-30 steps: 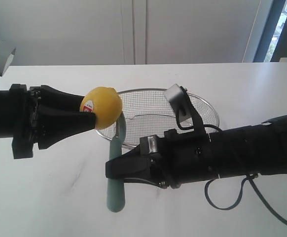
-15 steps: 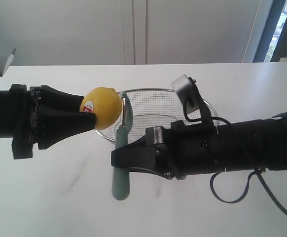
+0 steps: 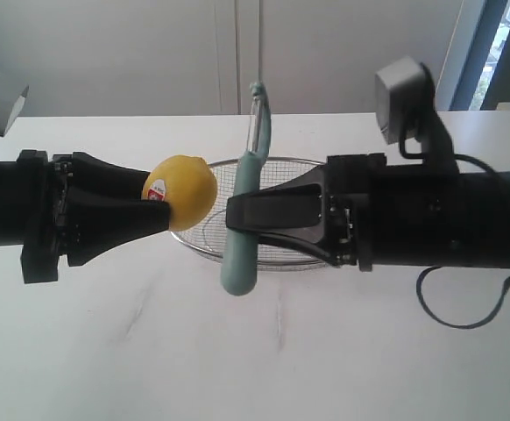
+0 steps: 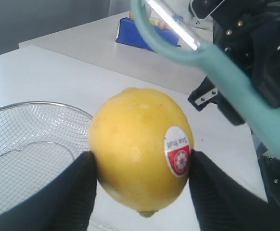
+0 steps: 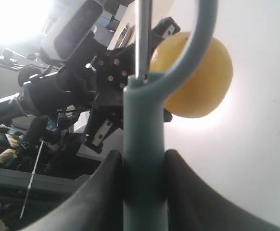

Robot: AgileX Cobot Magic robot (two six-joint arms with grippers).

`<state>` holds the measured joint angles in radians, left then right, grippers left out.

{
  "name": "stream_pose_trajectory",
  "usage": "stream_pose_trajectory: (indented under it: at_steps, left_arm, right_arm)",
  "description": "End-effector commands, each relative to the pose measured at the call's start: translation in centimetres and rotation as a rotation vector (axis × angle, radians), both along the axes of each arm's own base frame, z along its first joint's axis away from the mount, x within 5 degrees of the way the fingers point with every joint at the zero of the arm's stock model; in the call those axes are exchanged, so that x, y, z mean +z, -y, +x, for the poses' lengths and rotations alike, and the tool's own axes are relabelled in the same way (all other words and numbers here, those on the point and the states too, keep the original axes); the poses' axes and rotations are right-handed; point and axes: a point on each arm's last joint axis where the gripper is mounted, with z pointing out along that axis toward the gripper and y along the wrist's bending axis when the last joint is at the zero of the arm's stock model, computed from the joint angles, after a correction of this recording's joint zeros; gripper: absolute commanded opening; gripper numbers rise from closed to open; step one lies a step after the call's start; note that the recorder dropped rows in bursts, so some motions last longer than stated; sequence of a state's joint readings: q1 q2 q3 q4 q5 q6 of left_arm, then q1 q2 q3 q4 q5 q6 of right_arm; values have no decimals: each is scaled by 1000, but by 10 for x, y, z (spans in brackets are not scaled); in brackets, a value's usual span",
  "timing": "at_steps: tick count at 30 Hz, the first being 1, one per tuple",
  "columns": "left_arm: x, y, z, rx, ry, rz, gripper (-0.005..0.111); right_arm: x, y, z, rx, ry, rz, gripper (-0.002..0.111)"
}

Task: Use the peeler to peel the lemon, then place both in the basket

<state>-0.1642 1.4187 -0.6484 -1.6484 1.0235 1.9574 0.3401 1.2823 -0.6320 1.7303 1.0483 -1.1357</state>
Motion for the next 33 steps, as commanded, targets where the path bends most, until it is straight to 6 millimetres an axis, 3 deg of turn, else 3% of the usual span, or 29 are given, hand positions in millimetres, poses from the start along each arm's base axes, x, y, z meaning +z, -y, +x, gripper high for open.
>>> stream_pose_trajectory:
  at_steps: [1, 8, 14, 20, 26, 33]
  left_arm:
    - [4, 0, 0, -17, 164, 4, 0]
    - [4, 0, 0, -17, 164, 4, 0]
    - [4, 0, 0, -17, 164, 4, 0]
    - [4, 0, 0, -17, 164, 4, 0]
    - [5, -1, 1, -12, 163, -1, 0]
    - [5, -1, 1, -12, 163, -1, 0]
  right_arm:
    - [18, 15, -11, -12, 39, -13, 0]
    - [28, 35, -25, -89, 79, -133, 0]
    - [19, 40, -19, -151, 86, -241, 0]
    - [-14, 41, -4, -197, -27, -301, 0]
    - [-48, 30, 10, -130, -116, -189, 0]
    - [-83, -2, 14, -14, -177, -165, 0]
